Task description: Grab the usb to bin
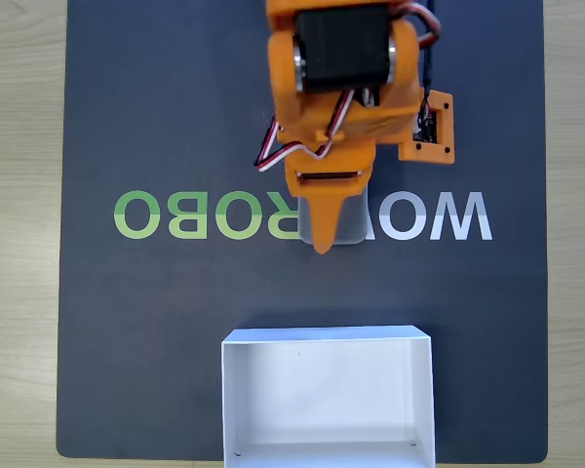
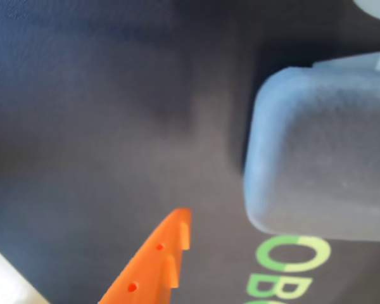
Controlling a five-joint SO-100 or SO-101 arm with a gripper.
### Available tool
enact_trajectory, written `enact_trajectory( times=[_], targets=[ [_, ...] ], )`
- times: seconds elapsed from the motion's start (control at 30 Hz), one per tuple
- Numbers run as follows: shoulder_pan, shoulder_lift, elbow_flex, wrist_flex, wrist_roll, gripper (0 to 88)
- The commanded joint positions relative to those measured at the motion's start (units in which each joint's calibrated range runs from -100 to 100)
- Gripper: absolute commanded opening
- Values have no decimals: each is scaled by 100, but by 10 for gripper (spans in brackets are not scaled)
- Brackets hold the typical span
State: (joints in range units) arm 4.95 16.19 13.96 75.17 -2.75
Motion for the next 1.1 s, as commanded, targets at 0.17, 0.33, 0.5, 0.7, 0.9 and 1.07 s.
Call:
enact_trajectory(
  times=[0.17,0.33,0.5,0.7,0.9,1.07],
  targets=[
    [-41,437,-520,-241,-56,457],
    [-243,768,-710,-389,-67,457],
    [-562,1098,-999,-337,-72,457],
    [-613,1285,-1161,-162,-72,451],
    [-562,1243,-1089,-154,-72,451],
    [-192,1268,-1080,-154,-172,450]
  ],
)
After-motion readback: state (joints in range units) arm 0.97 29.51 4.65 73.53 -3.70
